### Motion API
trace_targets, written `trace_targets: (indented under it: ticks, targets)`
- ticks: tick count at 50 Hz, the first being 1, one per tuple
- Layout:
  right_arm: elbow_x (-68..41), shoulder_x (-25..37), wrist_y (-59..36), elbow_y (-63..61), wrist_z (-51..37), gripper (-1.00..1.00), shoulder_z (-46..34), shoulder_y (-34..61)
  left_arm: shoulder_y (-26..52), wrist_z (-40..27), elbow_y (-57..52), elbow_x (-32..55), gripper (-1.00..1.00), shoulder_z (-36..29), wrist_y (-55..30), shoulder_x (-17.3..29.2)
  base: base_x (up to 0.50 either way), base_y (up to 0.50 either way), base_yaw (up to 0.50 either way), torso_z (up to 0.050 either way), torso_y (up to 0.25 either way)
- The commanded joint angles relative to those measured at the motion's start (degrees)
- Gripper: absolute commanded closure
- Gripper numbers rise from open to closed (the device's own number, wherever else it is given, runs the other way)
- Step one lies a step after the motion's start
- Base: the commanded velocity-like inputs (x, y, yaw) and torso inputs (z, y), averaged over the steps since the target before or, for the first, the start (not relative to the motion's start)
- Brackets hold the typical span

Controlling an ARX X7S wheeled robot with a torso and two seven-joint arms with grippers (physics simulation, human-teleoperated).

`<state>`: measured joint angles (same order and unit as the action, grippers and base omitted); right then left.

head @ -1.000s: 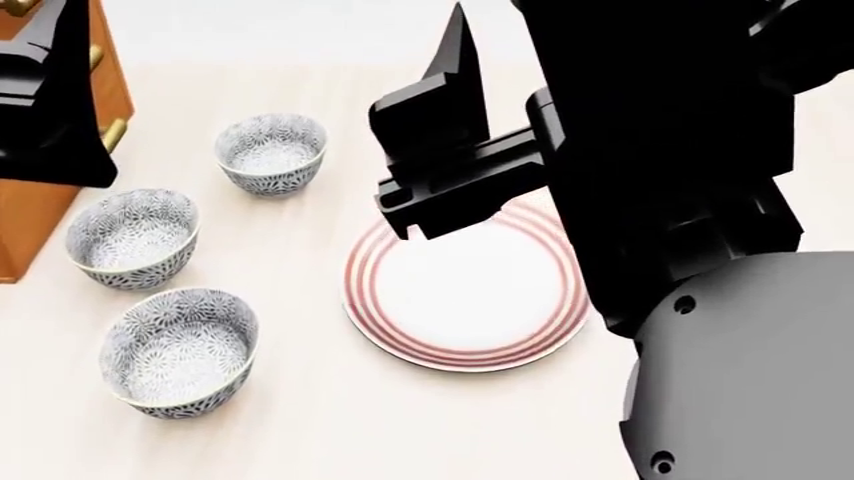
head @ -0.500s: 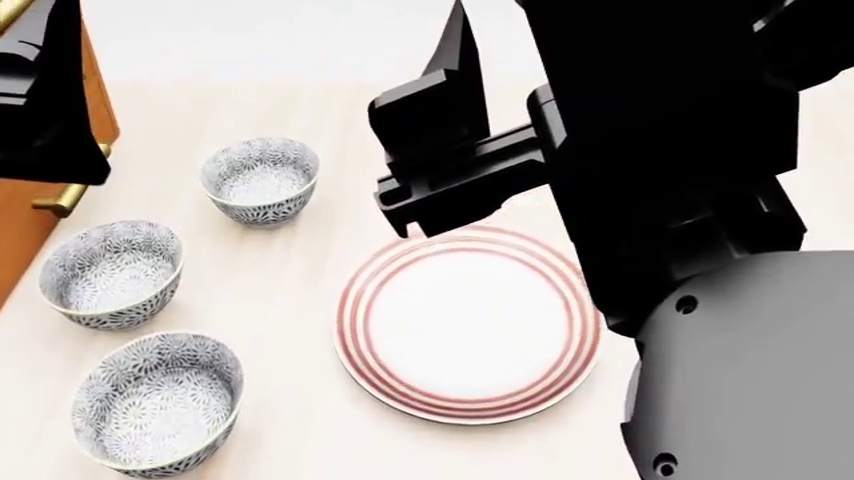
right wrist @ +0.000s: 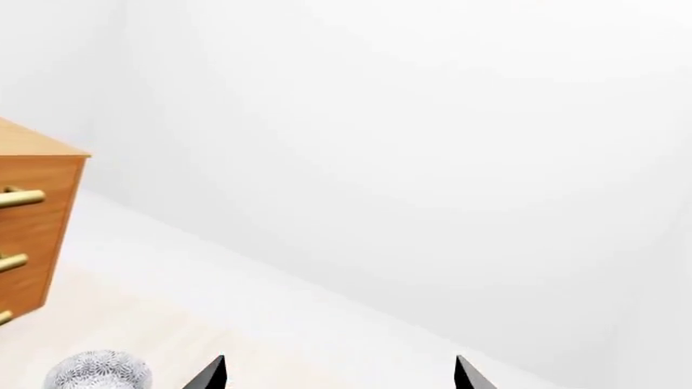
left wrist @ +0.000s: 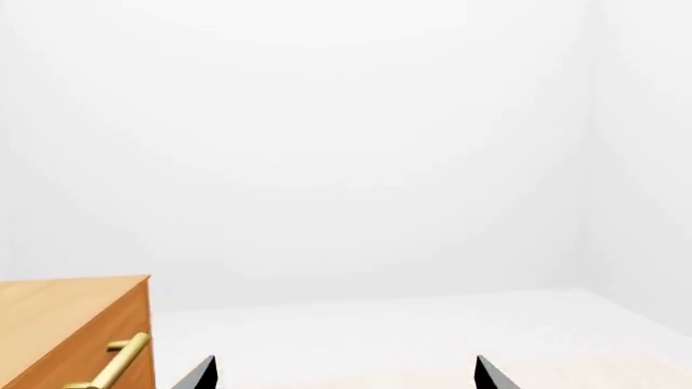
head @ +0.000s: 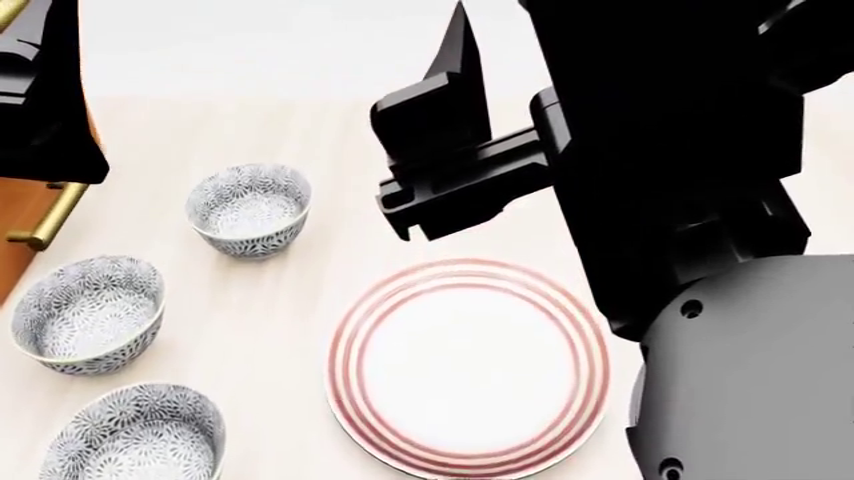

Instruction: Put the bowl at the front on the plate.

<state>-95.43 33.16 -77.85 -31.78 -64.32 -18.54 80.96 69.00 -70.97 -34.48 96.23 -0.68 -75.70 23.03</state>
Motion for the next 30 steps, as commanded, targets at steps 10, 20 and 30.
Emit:
trace_targets:
  ticks: [10, 20, 30]
  targets:
    - [-0.2, 0.5, 1.2, -0.2, -0.1, -1.00, -1.0, 0.0, -0.3, 0.2, -0.4, 0.0, -1.00, -1.0, 1.3, 0.7, 0.17, 0.00, 0.00, 0.000, 0.002]
    - [-0.2, 0.8, 1.6, -0.2, 0.2, -1.00, -1.5, 0.1, -0.9, 0.7, -0.6, -0.3, -1.00, -1.3, 1.8, 1.1, 0.18, 0.00, 0.00, 0.000, 0.000]
    - [2.1, 1.0, 2.6, -1.4, 1.9, -1.00, -1.5, -0.5, -1.9, -4.9, 4.2, 8.8, -1.00, -3.0, 4.8, 1.8, 0.11, 0.00, 0.00, 0.000, 0.000]
